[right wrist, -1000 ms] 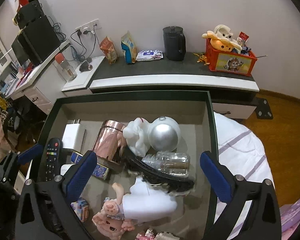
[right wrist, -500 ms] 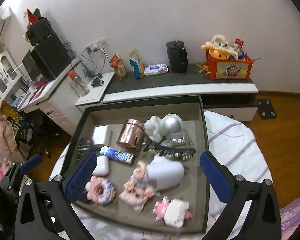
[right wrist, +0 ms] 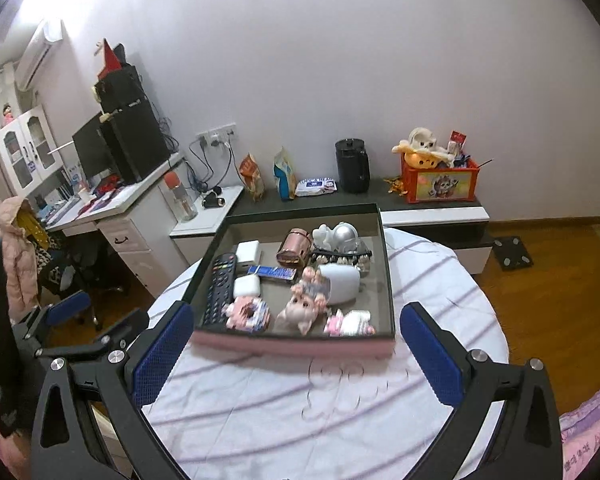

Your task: Organize rigid objects

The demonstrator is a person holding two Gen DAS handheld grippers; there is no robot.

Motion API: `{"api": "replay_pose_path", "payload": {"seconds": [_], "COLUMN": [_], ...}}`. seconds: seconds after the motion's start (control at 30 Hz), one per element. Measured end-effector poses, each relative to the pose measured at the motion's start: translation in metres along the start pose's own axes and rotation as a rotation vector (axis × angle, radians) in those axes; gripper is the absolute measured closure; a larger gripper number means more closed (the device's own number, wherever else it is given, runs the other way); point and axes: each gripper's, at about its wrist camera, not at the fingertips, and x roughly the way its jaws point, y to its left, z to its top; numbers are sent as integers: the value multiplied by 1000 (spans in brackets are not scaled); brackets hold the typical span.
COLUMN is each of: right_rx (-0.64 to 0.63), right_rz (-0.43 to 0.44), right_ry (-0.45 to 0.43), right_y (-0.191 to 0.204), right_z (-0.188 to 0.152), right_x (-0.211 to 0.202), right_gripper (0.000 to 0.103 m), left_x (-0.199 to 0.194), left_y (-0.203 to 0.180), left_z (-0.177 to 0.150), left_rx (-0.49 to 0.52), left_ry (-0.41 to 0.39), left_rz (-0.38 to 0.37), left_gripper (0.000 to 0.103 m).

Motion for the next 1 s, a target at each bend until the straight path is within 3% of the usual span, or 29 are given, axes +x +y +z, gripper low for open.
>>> {"api": "replay_pose_path", "payload": {"seconds": [0.5,1.0], "right_rx": [7,-38], "right_rz": [-31,-60], "right_ry": [-66,-45], "right_y": [11,25], "right_z": [-69,-101], "right_x": [-81,-106], "right_gripper": [0,0], "left_x": [-72,-109], "left_y": [2,3], "left_z": [-50,-82], "left_rx": [-20,-25], "left_ry": [-38,-42], "left_rz": [-3,5], "left_gripper": [0,0]}}
